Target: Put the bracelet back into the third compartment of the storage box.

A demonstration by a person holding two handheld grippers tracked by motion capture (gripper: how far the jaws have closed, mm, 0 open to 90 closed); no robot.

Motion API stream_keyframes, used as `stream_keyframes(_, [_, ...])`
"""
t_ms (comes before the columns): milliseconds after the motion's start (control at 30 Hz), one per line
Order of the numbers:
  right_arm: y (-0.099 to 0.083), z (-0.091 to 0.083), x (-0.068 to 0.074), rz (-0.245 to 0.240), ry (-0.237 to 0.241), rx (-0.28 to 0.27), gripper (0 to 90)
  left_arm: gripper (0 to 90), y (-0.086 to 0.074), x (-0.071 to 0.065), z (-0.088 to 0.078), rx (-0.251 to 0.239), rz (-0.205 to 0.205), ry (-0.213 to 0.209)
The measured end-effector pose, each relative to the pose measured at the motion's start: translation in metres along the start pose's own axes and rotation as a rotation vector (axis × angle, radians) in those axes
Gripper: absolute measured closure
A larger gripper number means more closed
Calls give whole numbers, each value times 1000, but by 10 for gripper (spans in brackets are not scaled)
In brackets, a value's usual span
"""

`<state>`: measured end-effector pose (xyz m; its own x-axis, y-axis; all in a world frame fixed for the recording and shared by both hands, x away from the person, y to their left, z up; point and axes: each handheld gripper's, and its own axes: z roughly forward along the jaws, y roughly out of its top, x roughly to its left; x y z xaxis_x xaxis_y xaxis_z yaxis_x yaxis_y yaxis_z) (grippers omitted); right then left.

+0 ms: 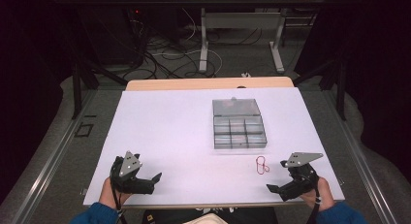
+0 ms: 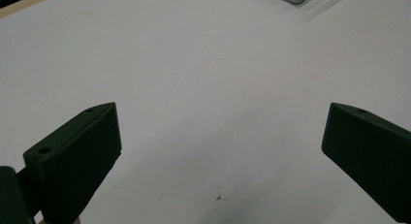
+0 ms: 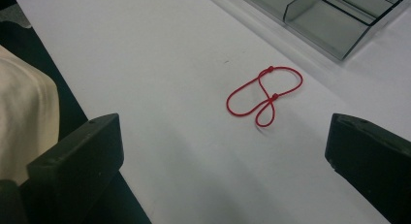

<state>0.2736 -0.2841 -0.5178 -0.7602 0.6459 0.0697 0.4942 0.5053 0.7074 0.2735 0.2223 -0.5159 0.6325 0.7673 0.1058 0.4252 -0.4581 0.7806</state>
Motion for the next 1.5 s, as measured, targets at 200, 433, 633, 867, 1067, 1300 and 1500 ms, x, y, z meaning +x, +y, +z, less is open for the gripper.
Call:
stream_keyframes(200, [2, 2, -2, 0, 2, -2, 0, 7, -1, -1, -2, 1, 0, 1])
stream_keyframes(433, [4, 4, -3, 17, -3, -8, 0, 7, -1, 0, -1, 1, -1, 5])
stream_keyframes(633, [7, 9, -7, 37, -13, -7, 0, 7, -2, -1, -2, 9, 1, -3])
stream_keyframes(867, [11, 16, -9, 44, -9, 28, 0, 6, -1, -1, -1, 14, 7, -6])
stream_keyframes(1067, [14, 26, -13, 59, -9, 55, 0, 7, -1, -1, 0, 13, 14, -7])
stream_keyframes(1300, [19, 35, -18, 66, 5, 99, 0, 6, 0, -2, 1, 21, 14, -15])
stream_keyframes(1500, [23, 45, -23, 57, 16, 126, 0, 6, 1, -2, 2, 19, 18, -14])
